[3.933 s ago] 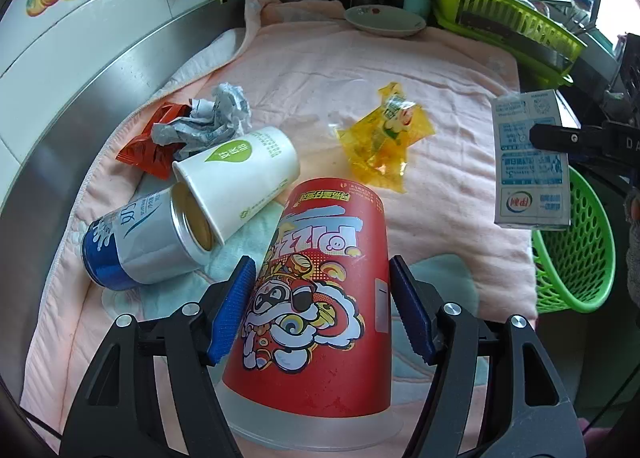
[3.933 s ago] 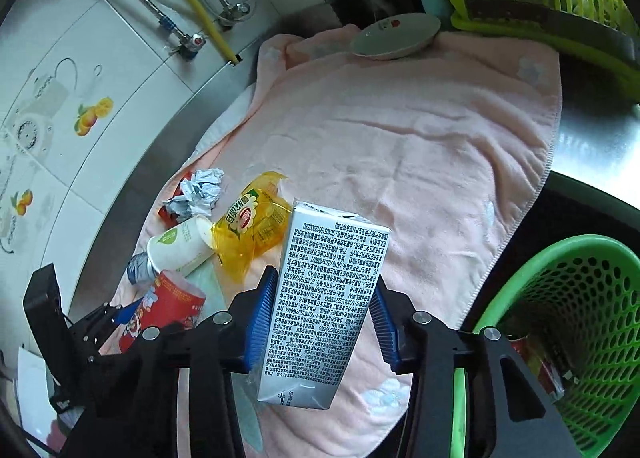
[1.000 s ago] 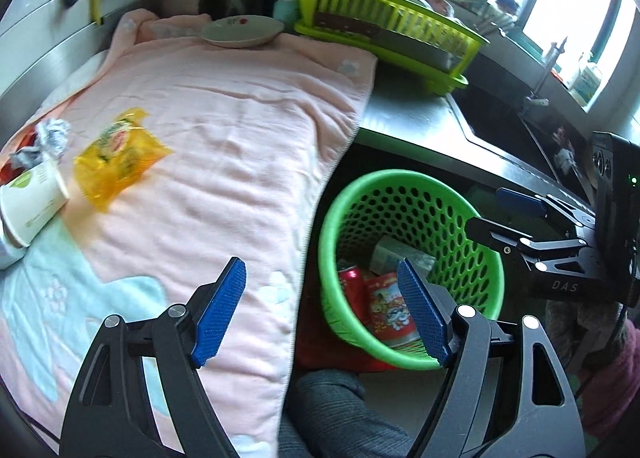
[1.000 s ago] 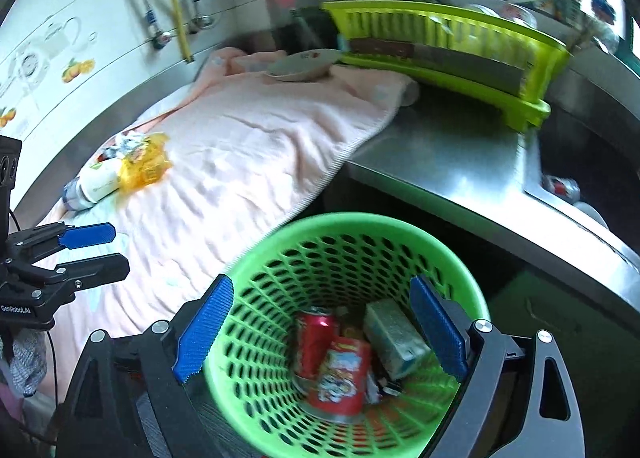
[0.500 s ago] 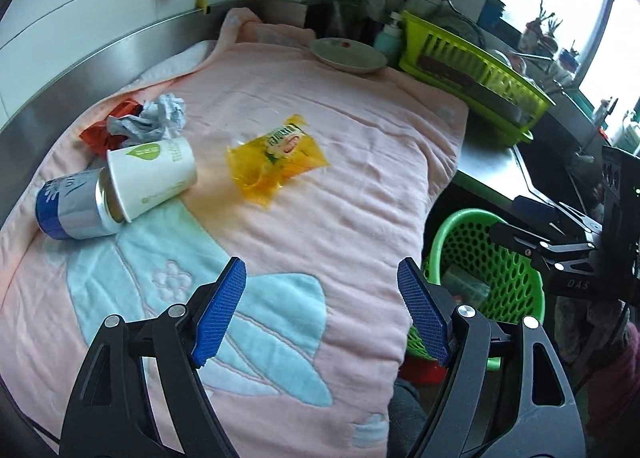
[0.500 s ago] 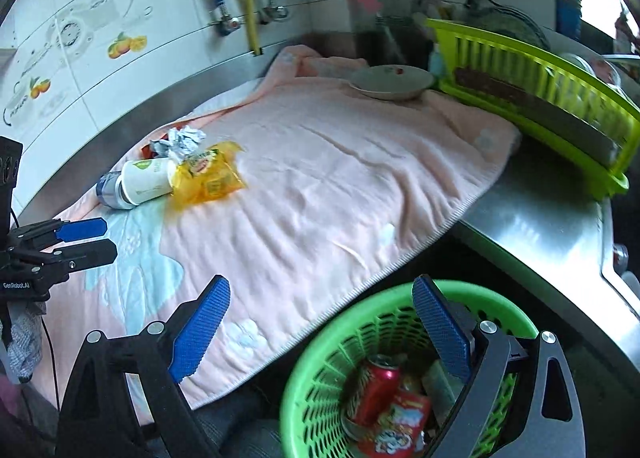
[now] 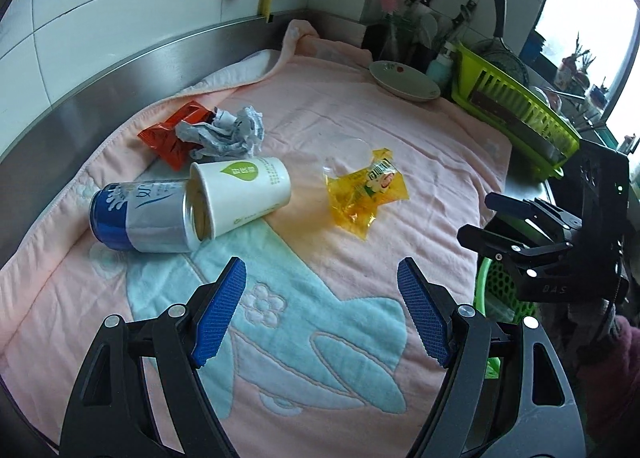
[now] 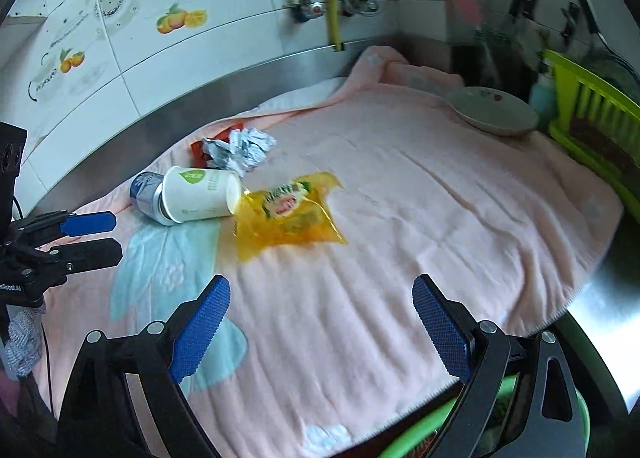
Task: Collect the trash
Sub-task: 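Move both open tools back over the towel, then grasp the yellow snack wrapper with the right tool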
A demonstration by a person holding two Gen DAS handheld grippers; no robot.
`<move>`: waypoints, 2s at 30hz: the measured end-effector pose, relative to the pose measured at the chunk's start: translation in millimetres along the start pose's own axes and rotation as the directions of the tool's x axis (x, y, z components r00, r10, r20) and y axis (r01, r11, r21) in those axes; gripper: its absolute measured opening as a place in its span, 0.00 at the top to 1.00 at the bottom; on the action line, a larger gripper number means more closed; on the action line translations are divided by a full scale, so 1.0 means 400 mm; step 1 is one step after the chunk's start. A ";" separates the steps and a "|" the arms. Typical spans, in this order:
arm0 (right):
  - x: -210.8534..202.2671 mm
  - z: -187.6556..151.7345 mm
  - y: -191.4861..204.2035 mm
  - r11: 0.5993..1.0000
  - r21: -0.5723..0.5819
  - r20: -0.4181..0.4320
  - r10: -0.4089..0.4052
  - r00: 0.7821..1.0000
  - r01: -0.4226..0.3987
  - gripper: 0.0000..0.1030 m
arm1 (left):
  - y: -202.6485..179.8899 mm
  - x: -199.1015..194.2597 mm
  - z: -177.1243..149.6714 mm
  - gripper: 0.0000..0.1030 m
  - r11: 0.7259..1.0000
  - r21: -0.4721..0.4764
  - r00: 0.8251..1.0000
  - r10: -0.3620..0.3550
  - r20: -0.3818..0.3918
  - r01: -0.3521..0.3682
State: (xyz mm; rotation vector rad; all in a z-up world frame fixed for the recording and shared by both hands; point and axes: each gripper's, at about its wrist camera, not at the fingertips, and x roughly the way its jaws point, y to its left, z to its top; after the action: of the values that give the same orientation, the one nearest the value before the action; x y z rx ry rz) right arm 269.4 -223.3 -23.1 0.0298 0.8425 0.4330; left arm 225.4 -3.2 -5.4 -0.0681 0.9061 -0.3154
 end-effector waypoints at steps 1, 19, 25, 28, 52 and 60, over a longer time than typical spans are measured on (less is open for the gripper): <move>0.014 0.009 0.003 1.000 -0.005 -0.001 0.010 1.000 -0.010 0.13 | 0.010 0.000 0.005 0.25 1.000 -0.004 1.000 0.004 0.003 -0.004; 0.263 0.101 -0.004 0.997 -0.021 -0.073 0.076 0.994 -0.078 0.13 | 0.075 0.022 0.085 0.25 0.999 -0.034 1.000 0.012 0.023 -0.011; 0.302 0.089 -0.009 0.995 -0.007 -0.097 0.096 0.991 -0.097 0.22 | 0.072 0.054 0.115 0.25 0.999 -0.046 1.000 0.014 0.021 -0.013; 0.308 0.086 -0.012 0.991 0.015 -0.097 0.132 0.987 -0.131 0.22 | 0.068 0.070 0.128 0.25 0.998 -0.056 1.000 0.014 0.018 -0.013; 0.261 0.064 -0.054 0.957 0.178 -0.010 0.236 0.972 -0.231 0.54 | 0.031 0.142 0.171 0.25 0.997 -0.080 1.000 0.009 0.002 -0.009; 0.159 0.010 -0.068 0.959 0.159 0.012 0.234 0.972 -0.233 0.54 | -0.020 0.192 0.204 0.25 0.997 -0.080 1.000 -0.006 -0.013 0.005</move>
State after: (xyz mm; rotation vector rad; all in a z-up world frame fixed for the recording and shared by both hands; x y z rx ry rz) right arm 319.1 -223.2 -71.2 0.2788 0.8827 0.5871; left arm 331.5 -39.8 -12.3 -0.1424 0.9312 -0.2852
